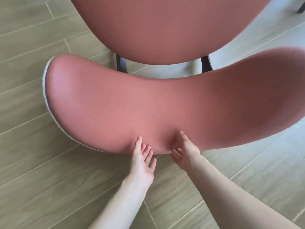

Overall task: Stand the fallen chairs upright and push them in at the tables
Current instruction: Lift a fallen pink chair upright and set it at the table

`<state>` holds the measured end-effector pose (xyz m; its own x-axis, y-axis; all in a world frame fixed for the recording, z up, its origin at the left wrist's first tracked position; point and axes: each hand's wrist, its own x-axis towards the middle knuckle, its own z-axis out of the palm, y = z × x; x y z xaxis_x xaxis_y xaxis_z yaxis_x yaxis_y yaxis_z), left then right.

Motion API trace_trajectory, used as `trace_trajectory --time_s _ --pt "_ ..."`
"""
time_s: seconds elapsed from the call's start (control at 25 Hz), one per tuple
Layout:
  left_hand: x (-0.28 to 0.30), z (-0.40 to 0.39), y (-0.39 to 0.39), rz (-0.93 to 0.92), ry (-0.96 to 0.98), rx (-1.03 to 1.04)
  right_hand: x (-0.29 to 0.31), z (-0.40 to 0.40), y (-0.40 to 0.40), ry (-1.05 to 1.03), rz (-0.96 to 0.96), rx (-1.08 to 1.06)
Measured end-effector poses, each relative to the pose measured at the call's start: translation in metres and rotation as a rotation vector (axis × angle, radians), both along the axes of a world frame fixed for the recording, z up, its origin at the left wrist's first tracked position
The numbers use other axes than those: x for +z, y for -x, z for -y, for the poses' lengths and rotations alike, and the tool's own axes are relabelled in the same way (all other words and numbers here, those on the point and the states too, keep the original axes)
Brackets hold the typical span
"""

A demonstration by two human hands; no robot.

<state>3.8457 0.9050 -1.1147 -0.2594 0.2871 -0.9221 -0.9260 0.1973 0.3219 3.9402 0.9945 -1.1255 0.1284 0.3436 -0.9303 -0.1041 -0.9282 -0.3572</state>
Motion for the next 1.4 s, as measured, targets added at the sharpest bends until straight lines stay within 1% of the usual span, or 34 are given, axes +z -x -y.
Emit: trace_trajectory --time_s 0.08,0.12,0.2,0.24,0.32,0.4,0.44,0.52,0.6,0.68,0.8,0.88,0.92,1.04,1.12,1.24,1.4 --pt "-0.02 -0.005 0.0 -0.003 0.049 -0.028 -0.018 -0.014 0.008 0.022 0.073 -0.013" --pt "-0.022 -0.004 0.0 -0.005 0.097 -0.082 -0.018 -0.018 0.009 0.042 0.097 -0.019" --pt "-0.016 -0.001 0.002 -0.015 0.178 -0.167 -0.011 -0.02 0.009 0.068 0.097 -0.013" --pt "-0.013 0.0 0.003 -0.03 0.193 -0.167 -0.009 -0.016 0.005 0.062 0.092 -0.006" --pt "-0.012 0.0 0.005 -0.05 0.151 -0.085 -0.013 -0.011 -0.003 0.059 0.144 -0.009" --pt "-0.018 -0.009 0.006 -0.05 0.054 0.062 -0.023 -0.012 -0.006 0.038 0.196 -0.148" --pt "-0.02 -0.012 0.007 -0.04 0.022 0.122 -0.027 -0.015 -0.008 0.013 0.185 -0.207" --pt "-0.025 -0.015 0.009 -0.049 0.016 0.166 -0.033 -0.023 -0.014 -0.02 0.116 -0.267" --pt "-0.029 -0.011 0.009 -0.063 0.04 0.143 -0.039 -0.025 -0.027 -0.051 -0.003 -0.27" --pt "-0.023 -0.008 0.01 -0.07 0.04 0.125 -0.037 -0.022 -0.032 -0.073 -0.079 -0.244" --pt "-0.01 -0.005 0.016 -0.087 0.066 0.143 -0.017 -0.016 -0.035 -0.091 -0.079 -0.302" --pt "0.019 0.002 0.016 -0.092 0.087 0.087 0.014 -0.01 -0.032 -0.078 -0.007 -0.256" --pt "0.044 0.006 0.015 -0.098 0.107 0.068 0.036 -0.005 -0.033 -0.075 0.043 -0.238" --pt "0.126 0.019 0.015 -0.115 0.159 0.067 0.115 0.008 -0.031 -0.042 0.164 -0.135" --pt "0.189 0.027 0.013 -0.116 0.183 0.056 0.173 0.013 -0.035 -0.018 0.191 -0.107" --pt "0.268 0.037 0.01 -0.11 0.209 0.035 0.249 0.015 -0.042 0.002 0.233 0.073" --pt "0.377 0.044 0.005 -0.176 0.257 0.041 0.363 0.01 -0.044 0.032 0.383 0.309"
